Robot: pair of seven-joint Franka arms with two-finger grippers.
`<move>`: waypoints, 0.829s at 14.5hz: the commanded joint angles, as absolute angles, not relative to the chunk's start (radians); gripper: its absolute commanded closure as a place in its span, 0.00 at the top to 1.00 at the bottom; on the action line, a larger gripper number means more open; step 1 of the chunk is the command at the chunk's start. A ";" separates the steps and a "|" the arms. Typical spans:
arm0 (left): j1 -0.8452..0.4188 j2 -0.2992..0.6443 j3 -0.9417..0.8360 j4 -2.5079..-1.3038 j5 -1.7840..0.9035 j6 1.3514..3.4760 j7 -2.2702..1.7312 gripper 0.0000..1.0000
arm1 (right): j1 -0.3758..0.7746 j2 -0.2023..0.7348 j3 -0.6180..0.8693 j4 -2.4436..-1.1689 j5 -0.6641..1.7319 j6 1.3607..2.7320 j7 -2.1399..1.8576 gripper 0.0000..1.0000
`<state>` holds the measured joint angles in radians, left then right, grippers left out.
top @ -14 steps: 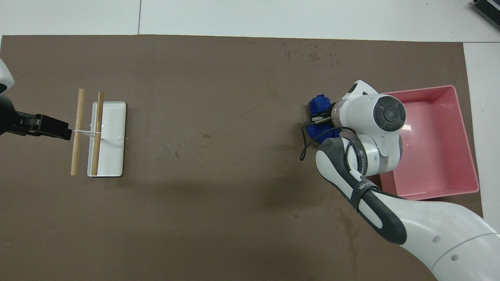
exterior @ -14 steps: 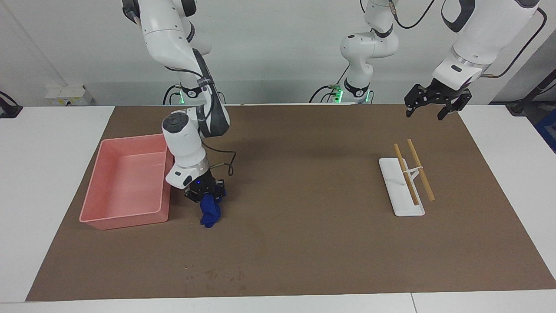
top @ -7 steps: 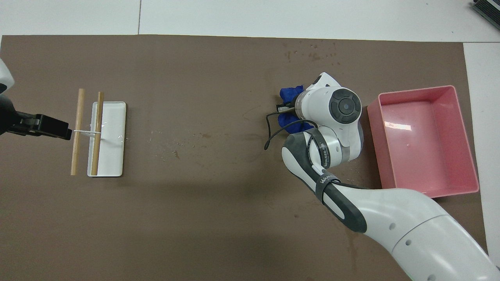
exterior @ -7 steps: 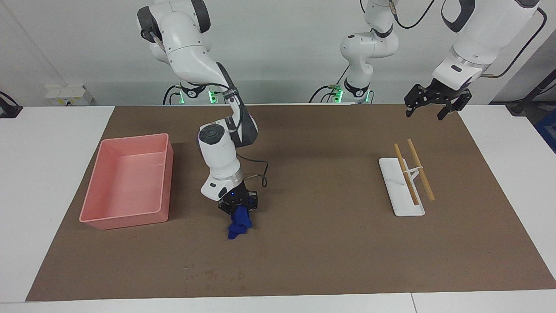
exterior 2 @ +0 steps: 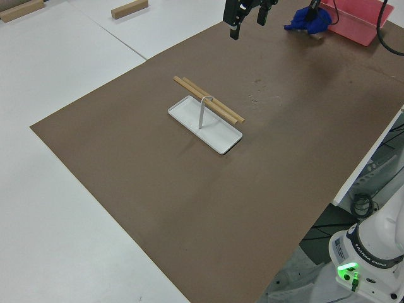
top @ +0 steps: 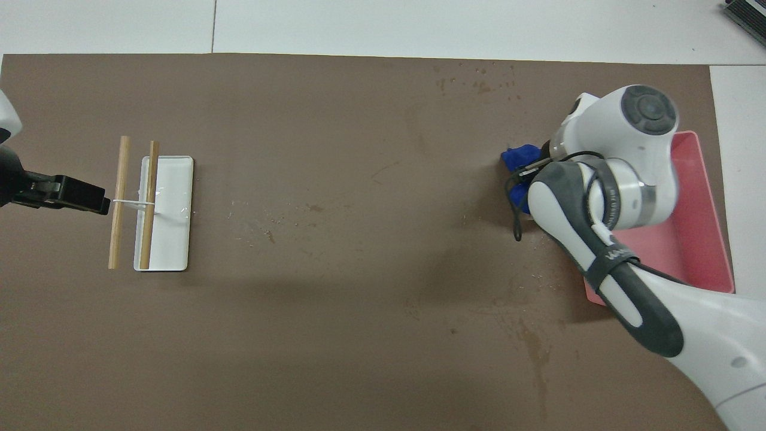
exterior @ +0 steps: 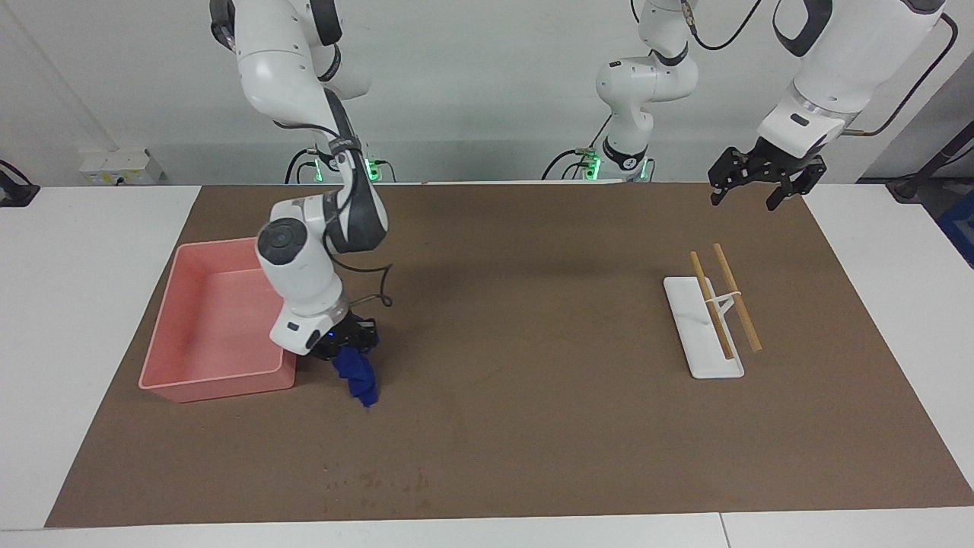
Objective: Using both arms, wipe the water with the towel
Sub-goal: 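Move the towel back over the pink bin with the right gripper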
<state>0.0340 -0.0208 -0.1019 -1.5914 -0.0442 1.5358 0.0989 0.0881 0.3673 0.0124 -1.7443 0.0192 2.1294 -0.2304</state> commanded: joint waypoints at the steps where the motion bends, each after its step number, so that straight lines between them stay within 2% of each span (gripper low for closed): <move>1: 0.041 -0.049 -0.103 -1.624 -0.057 1.545 0.104 1.00 | 0.026 0.232 0.025 -1.724 -0.040 1.956 -0.322 0.00; 3: 0.041 -0.049 -0.103 -1.624 -0.057 1.545 0.104 1.00 | 0.000 0.169 0.025 -1.703 -0.102 1.876 -0.382 0.00; 6: 0.041 -0.049 -0.103 -1.623 -0.057 1.545 0.104 1.00 | -0.082 0.127 0.026 -1.721 -0.160 1.873 -0.527 0.00; 9: 0.041 -0.049 -0.103 -1.623 -0.057 1.545 0.104 1.00 | -0.188 0.127 0.026 -1.822 -0.158 2.046 -0.661 0.00; 11: 0.041 -0.049 -0.103 -1.624 -0.057 1.545 0.104 1.00 | -0.209 0.143 0.026 -1.888 -0.158 2.178 -0.661 0.00; 12: 0.041 -0.049 -0.103 -1.624 -0.057 1.545 0.104 1.00 | -0.204 0.146 0.026 -1.904 -0.156 2.195 -0.652 0.00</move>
<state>0.0340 -0.0208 -0.1019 -1.5914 -0.0442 1.5358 0.0988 -0.2065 0.1551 0.0111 -1.8444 -0.1416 2.1300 -0.6594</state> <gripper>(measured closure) 0.000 0.846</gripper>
